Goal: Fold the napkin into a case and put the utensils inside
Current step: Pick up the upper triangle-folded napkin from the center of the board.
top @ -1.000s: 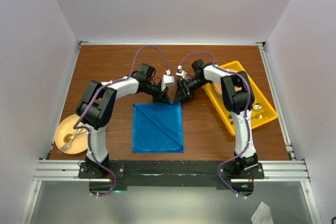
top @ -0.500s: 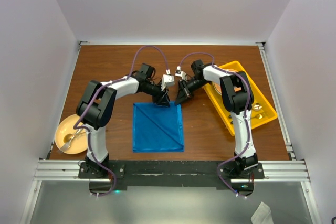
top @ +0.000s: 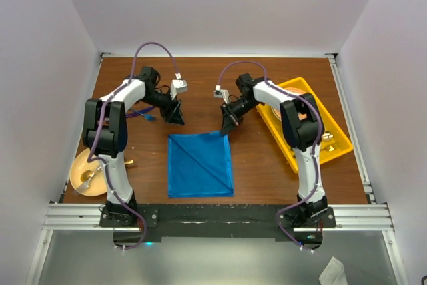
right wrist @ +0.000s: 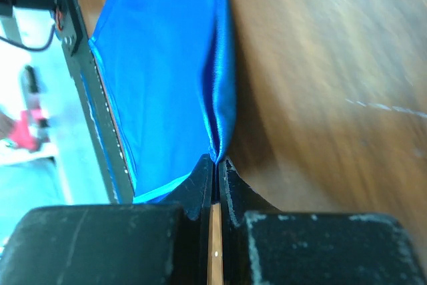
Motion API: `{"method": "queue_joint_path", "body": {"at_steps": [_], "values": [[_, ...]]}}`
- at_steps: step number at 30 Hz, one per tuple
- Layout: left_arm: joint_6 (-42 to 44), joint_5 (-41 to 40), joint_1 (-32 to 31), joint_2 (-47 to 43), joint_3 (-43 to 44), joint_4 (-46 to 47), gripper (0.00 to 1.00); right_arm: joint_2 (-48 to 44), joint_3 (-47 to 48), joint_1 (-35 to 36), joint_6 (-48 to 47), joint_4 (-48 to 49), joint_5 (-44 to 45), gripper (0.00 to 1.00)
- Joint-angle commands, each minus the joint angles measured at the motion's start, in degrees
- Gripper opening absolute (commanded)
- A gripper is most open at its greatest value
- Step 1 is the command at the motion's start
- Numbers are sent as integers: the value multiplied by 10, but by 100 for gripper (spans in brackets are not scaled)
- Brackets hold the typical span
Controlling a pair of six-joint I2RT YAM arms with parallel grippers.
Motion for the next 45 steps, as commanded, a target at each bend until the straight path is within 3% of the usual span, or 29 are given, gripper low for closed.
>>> {"method": "queue_joint_path", "body": {"at_steps": [1,6,20,24,29,35,41,45], "values": [[119,14,2,48,40,-155,68,-67,7,9,-75,-13,14,0],[122,31,2,58,34,-148,72,-89,0,16,-99,-14,12,0],[151,-19,3,95,40,-146,64,-119,-6,27,-158,-42,-6,0],[185,-22,3,106,48,-194,51,-128,-10,28,-159,-41,-7,0],[222,-21,6,109,45,-232,47,-136,-10,28,-161,-42,-6,0],[230,-20,7,109,42,-247,36,-141,-5,28,-165,-46,-5,0],[236,-11,9,107,42,-260,10,-144,-5,28,-164,-45,-1,0],[238,-8,9,89,39,-267,5,-149,-6,27,-159,-41,2,0]]}}
